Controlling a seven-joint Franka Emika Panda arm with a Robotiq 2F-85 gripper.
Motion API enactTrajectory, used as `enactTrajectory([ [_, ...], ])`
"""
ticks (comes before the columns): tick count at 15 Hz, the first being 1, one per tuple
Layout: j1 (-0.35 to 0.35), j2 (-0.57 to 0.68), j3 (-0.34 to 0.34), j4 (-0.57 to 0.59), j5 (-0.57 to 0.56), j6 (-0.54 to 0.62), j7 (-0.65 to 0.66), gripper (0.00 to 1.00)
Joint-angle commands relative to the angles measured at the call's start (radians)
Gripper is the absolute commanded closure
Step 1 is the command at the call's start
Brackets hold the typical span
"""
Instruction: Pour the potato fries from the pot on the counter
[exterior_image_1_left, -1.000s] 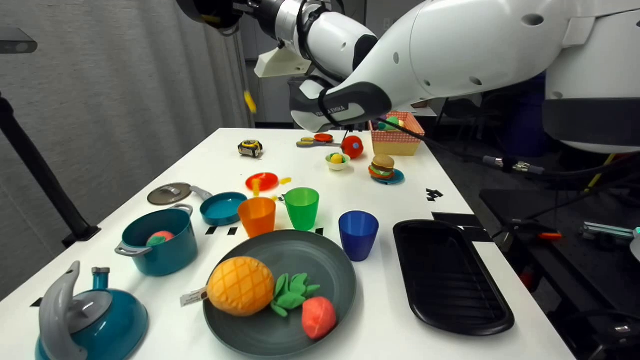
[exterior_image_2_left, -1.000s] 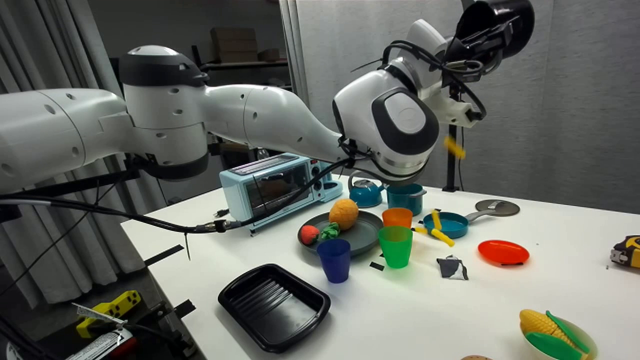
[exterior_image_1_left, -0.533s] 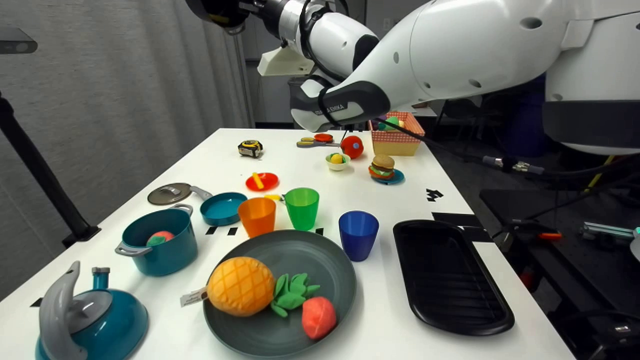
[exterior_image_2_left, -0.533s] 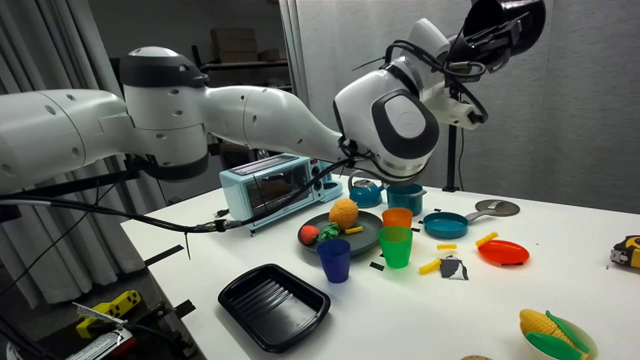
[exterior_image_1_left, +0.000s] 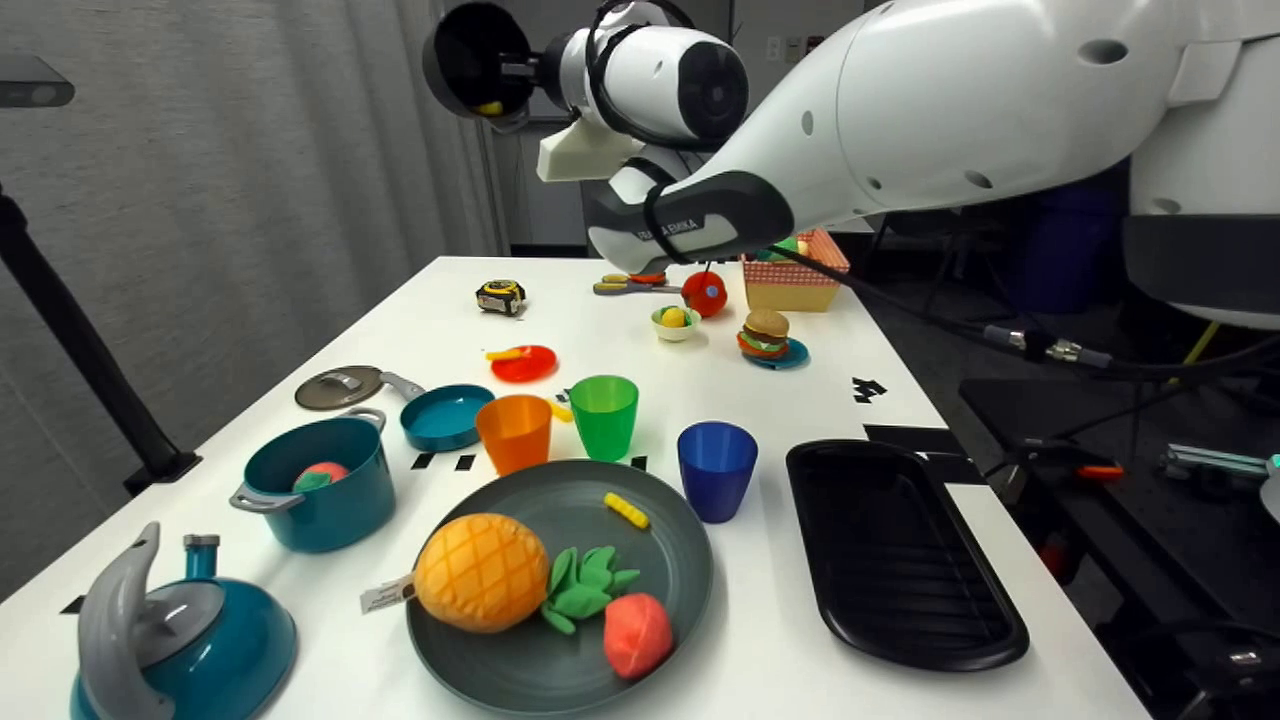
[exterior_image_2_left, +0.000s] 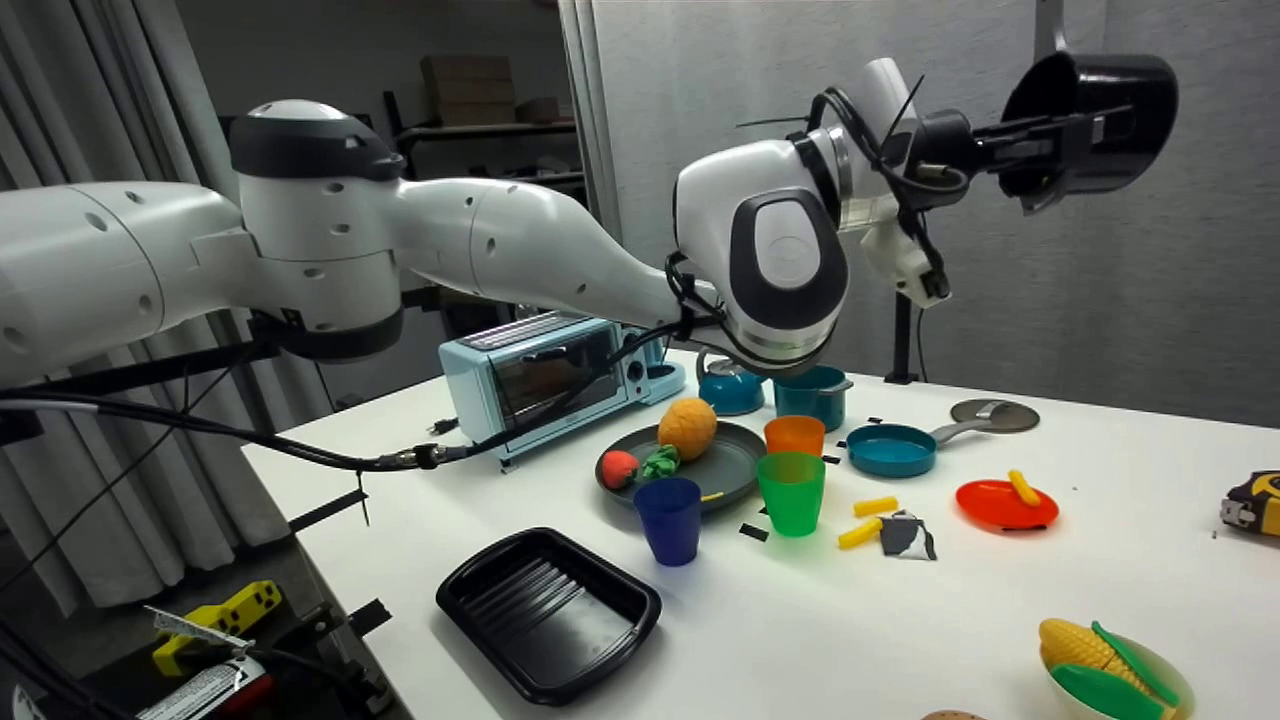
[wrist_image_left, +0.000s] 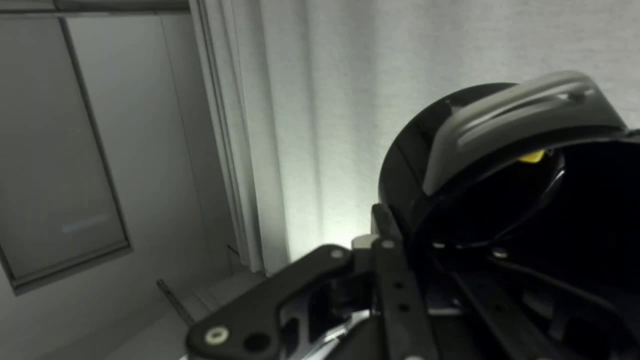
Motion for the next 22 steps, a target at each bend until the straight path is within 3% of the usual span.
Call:
enactTrajectory([
  [1,0.074,-0.050,0.020,-0.079,0.000,-0.181,-0.018,0.99],
  [8,0.173,-0.129,0.051,-0.147,-0.004,-0.540,-0.009,0.99],
  [9,0.084,-0.182,0.038,-0.025,-0.114,-0.638,0.013,0.99],
  [12,-0.052,-0.276,0.077,0.136,-0.264,-0.826,0.021,0.99],
  [16,-0.308,-0.417,0.219,0.362,-0.470,-1.076,-0.003,0.99],
  [17,-0.360,-0.379,0.201,0.432,-0.383,-1.166,-0.078,0.99],
  [19,-0.490,-0.399,0.257,0.542,-0.384,-1.308,-0.141,0.99],
  [20,-0.372,-0.383,0.250,0.446,-0.387,-1.334,-0.083,0.99],
  [22,-0.401,-0.401,0.297,0.451,-0.384,-1.427,-0.115,0.99],
])
